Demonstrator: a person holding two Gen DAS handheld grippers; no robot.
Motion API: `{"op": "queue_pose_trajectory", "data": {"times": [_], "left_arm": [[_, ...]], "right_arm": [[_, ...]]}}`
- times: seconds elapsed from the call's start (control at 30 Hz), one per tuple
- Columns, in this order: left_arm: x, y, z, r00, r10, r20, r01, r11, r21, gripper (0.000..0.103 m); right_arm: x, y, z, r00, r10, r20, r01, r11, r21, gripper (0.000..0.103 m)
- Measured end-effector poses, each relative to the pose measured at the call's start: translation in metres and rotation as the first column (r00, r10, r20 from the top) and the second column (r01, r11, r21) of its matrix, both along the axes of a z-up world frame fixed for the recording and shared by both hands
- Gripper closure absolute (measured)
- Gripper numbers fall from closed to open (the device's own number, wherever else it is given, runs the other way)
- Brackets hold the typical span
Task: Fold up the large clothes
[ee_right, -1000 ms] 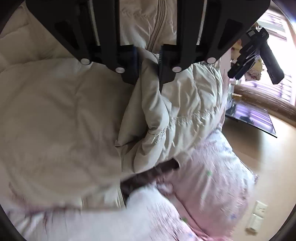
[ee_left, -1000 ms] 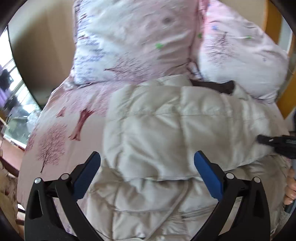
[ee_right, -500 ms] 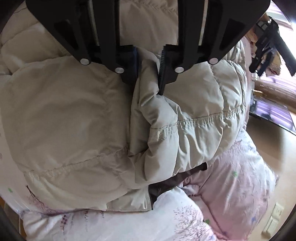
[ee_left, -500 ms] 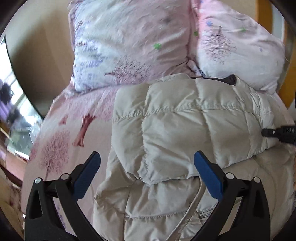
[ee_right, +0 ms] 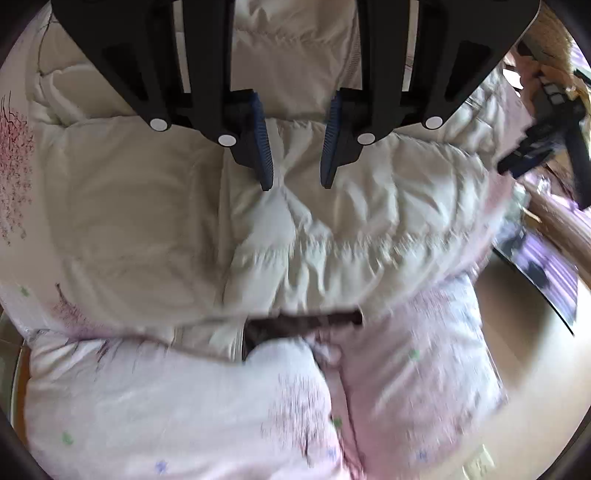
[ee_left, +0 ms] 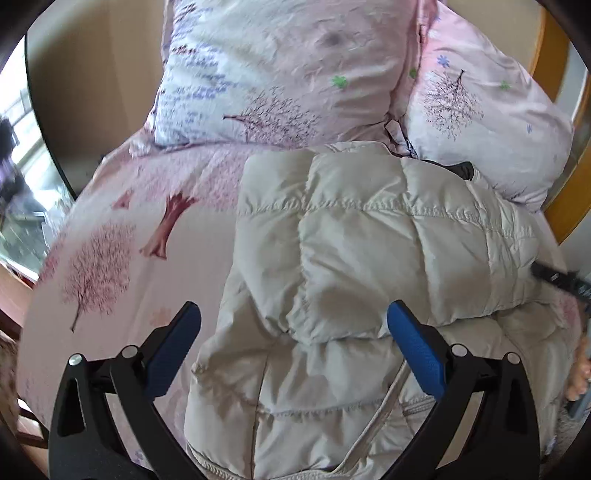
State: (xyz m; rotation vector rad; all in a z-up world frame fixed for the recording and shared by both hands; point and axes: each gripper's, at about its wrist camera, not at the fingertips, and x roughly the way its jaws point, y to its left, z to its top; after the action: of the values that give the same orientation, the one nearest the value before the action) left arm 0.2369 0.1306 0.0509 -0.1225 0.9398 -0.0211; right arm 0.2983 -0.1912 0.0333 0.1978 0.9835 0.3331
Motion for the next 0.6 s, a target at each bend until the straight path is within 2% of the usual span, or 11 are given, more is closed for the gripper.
{"op": "queue_pose_trajectory", "data": {"times": [0.07,0.1,0.13,0.23,0.3,0.37,0.4,0.43,0.5,0.6], "left_arm": [[-0.006,0.008,0.0,1.0,-0.006,0.025,0.007,1.0,-0.024,0.002],[-0.009,0.012,0.0,1.0,-0.005,0.03,0.006,1.0,-0.025,0.002],[-0.012,0.015,0.0,1.0,-0.004,0.028,0.005,1.0,-0.024,0.002],[-0.022,0.031,-0.001,1.0,0.01,0.003,-0.01,0.999,-0.043,0.002],[-0.03,0.047,-0.003,0.999,0.035,-0.021,-0.037,0.997,-0.068,0.002],[-0.04,0.062,-0.004,0.998,0.058,-0.025,-0.06,0.995,-0.084,0.002],[-0.045,0.068,-0.004,0.998,0.064,-0.017,-0.066,0.994,-0.092,0.002],[-0.05,0.074,-0.004,0.997,0.071,-0.008,-0.071,0.993,-0.097,0.002],[-0.062,0.084,-0.004,0.998,0.063,0.022,-0.06,0.99,-0.125,0.002],[-0.077,0.095,-0.011,0.998,0.05,0.025,-0.045,0.984,-0.171,0.002]], "right_arm": [[0.011,-0.003,-0.021,0.996,-0.008,-0.094,0.008,1.0,-0.002,0.08],[0.014,-0.005,-0.027,0.993,-0.016,-0.115,0.017,1.0,0.005,0.088],[0.019,-0.009,-0.033,0.991,-0.024,-0.132,0.026,1.0,0.014,0.091],[0.026,-0.024,-0.039,0.981,-0.017,-0.196,0.04,0.992,0.117,0.091],[0.024,-0.03,-0.038,0.981,0.004,-0.196,0.026,0.988,0.153,0.089],[0.015,-0.039,-0.03,0.986,0.018,-0.168,0.016,0.981,0.195,0.079],[0.01,-0.041,-0.024,0.988,0.022,-0.155,0.012,0.977,0.214,0.063],[-0.001,-0.049,-0.016,0.991,0.013,-0.132,0.018,0.972,0.235,0.043],[-0.016,-0.062,-0.004,0.997,-0.031,-0.074,0.047,0.975,0.218,0.023],[-0.044,-0.095,0.009,0.997,-0.072,-0.011,0.072,0.977,0.202,0.022]]}}
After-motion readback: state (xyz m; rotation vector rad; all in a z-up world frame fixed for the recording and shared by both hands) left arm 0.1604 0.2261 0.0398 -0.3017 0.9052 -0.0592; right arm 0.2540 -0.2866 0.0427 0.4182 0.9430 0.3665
